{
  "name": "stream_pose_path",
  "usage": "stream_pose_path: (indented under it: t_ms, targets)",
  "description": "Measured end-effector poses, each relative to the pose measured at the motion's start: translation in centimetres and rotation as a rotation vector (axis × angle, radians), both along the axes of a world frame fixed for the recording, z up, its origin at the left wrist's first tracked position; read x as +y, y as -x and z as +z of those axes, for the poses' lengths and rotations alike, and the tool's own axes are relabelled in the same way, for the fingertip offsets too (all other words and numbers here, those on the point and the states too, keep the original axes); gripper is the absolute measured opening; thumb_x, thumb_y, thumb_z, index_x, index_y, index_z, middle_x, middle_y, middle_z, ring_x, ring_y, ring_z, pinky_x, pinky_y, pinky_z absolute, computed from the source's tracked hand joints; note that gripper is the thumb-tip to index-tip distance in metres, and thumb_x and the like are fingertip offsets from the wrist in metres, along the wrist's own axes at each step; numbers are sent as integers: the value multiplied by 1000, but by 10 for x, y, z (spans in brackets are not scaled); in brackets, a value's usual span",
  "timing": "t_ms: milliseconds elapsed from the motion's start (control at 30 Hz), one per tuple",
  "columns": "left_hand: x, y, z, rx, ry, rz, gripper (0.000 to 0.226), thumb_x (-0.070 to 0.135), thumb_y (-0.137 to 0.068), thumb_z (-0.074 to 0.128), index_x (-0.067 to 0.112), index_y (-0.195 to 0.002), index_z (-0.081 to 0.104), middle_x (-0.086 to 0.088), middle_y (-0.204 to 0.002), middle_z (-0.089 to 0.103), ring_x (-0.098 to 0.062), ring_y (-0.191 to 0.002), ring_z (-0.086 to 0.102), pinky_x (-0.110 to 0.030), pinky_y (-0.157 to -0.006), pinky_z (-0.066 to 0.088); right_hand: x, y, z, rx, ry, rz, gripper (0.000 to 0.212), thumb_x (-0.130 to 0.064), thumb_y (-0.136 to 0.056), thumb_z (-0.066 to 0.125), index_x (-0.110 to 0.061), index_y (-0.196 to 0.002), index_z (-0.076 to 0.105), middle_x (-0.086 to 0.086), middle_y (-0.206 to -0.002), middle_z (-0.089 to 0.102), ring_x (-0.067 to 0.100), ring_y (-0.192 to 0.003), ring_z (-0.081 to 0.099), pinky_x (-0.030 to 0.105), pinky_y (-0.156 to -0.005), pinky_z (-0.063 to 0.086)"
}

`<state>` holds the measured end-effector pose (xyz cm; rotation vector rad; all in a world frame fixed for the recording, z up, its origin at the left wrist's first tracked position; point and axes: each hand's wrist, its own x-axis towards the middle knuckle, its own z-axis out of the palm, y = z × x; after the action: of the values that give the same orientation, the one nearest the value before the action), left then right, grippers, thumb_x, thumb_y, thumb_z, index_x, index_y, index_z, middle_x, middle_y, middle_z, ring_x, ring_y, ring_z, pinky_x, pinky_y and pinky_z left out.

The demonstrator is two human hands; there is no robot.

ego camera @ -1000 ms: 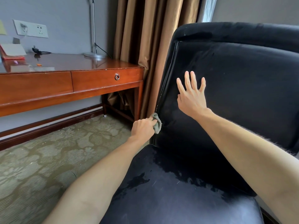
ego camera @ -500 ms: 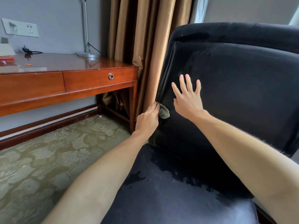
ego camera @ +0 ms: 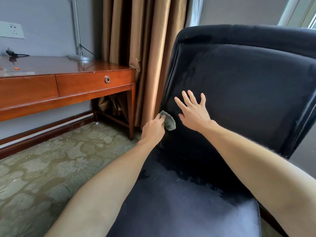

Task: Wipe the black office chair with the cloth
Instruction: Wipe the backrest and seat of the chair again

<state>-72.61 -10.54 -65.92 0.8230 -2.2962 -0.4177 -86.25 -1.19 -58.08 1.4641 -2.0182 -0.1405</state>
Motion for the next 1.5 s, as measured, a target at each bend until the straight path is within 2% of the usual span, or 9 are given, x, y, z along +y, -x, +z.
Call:
stream_pose_path:
  t_ms: [267, 367, 433, 500, 667, 800, 1133, 1233, 1500]
  targets:
    - [27, -3, 18, 143, -28, -94, 48, 17, -102, 43, 18, -149, 36, -4, -144, 51, -29, -119, 56, -39, -99, 47, 47, -12, -8, -319, -16, 32, 60, -49, -98, 44, -31, -151, 22, 7, -161, 12, 23, -149, 5, 61, -114, 2]
    - [40, 0, 18, 156, -38, -163, 50, 21, -101, 46, 25, -149, 35, 1, -145, 50, -28, -119, 57, -43, -98, 50, 72, -19, -12, -535, 62, 75, 57, -45, -98, 48, -31, -149, 29, 1, -152, 38, 20, -138, 37, 53, -115, 19]
    - [54, 3, 20, 173, -57, -236, 51, 18, -100, 46, 26, -150, 35, 3, -149, 45, -28, -124, 54, -43, -102, 47, 90, -25, -13, -643, 155, 84, 55, -41, -97, 51, -30, -148, 33, -2, -131, 60, 16, -104, 61, 38, -103, 40]
    - [72, 3, 23, 182, -65, -308, 54, 14, -100, 46, 26, -150, 34, 4, -152, 41, -27, -127, 51, -38, -105, 43, 107, -29, -17, -688, 224, 52, 54, -38, -97, 54, -30, -147, 35, 0, -118, 67, 15, -87, 62, 30, -91, 47]
    - [118, -2, 25, 124, -22, -400, 61, 7, -97, 47, 24, -152, 29, 4, -153, 39, -24, -129, 49, -27, -104, 38, 152, -31, -35, -900, 397, 45, 54, -33, -94, 58, -37, -144, 38, -3, -117, 68, 17, -106, 62, 36, -98, 47]
    - [148, -1, 19, 92, -4, -434, 61, 5, -97, 47, 21, -152, 29, 2, -154, 38, -26, -130, 49, -34, -105, 43, 181, -33, -45, -932, 482, 42, 41, -30, -96, 56, -26, -137, 53, -1, -114, 70, 16, -105, 63, 34, -97, 47]
    - [191, 12, 49, 57, -10, -372, 51, 14, -101, 45, 19, -150, 33, 0, -149, 44, -25, -126, 52, -39, -103, 46, 224, -18, -5, -925, 440, 39, 24, -32, -96, 55, -29, -113, 71, -9, -80, 70, 8, -69, 58, 27, -71, 49]
    - [200, 17, 70, 35, -46, -350, 50, 17, -101, 46, 21, -149, 33, -2, -142, 50, -25, -122, 54, -38, -99, 49, 233, -13, 17, -935, 402, 26, 24, -31, -97, 53, -29, -111, 72, -16, -62, 56, 3, -53, 46, 19, -58, 37]
    - [217, 20, 160, -41, -90, -349, 50, 17, -100, 47, 23, -149, 34, -1, -140, 53, -26, -121, 56, -42, -97, 51, 250, -10, 106, -1026, 376, -46, 26, -32, -98, 53, -28, -117, 69, -8, -90, 71, 7, -71, 59, 22, -69, 46]
